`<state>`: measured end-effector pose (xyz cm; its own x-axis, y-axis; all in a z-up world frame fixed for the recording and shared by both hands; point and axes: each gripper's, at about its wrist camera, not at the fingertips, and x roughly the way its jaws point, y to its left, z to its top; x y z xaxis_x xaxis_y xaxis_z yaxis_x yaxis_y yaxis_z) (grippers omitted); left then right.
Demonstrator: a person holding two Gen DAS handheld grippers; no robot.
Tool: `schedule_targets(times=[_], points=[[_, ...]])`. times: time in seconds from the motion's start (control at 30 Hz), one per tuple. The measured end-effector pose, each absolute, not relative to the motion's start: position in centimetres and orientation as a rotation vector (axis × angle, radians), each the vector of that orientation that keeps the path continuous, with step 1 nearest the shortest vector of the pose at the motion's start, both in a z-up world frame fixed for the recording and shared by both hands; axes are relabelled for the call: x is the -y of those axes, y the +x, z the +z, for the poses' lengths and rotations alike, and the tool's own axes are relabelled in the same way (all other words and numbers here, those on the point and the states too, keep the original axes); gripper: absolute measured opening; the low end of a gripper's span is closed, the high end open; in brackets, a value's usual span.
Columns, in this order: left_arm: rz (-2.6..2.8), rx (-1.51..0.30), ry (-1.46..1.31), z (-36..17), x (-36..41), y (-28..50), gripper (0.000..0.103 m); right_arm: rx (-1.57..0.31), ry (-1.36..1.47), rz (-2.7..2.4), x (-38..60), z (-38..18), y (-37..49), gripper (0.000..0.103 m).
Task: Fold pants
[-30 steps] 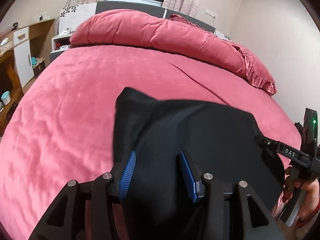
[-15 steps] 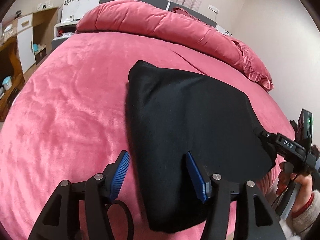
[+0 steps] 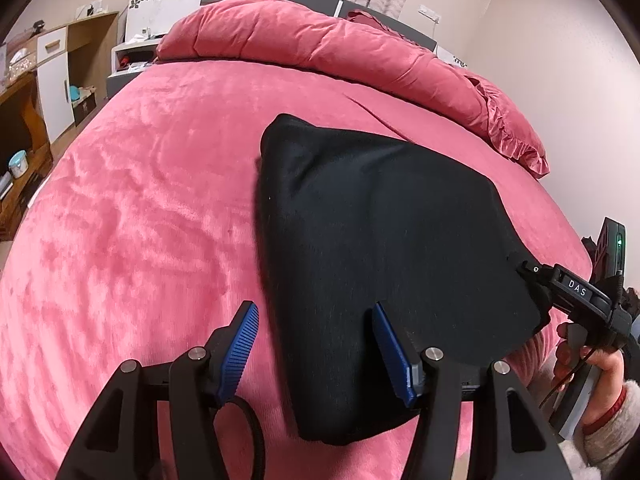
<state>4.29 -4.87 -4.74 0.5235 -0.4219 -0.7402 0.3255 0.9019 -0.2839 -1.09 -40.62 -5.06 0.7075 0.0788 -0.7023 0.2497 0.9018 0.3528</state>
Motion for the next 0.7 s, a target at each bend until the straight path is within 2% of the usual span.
schedule_targets(times=[0.53,0.7], points=[[-0.540,-0.987,-0.252,-5.3,3.2,3.1,0.065,-0.805,0.462,-0.090,40.9,-4.9,-1.3,0.072],[-0.581,-1.014,-0.285,-5.9,3.0,3.0,0.069,-0.823,0.448,-0.057,41.0,-5.0,-1.6,0.076]])
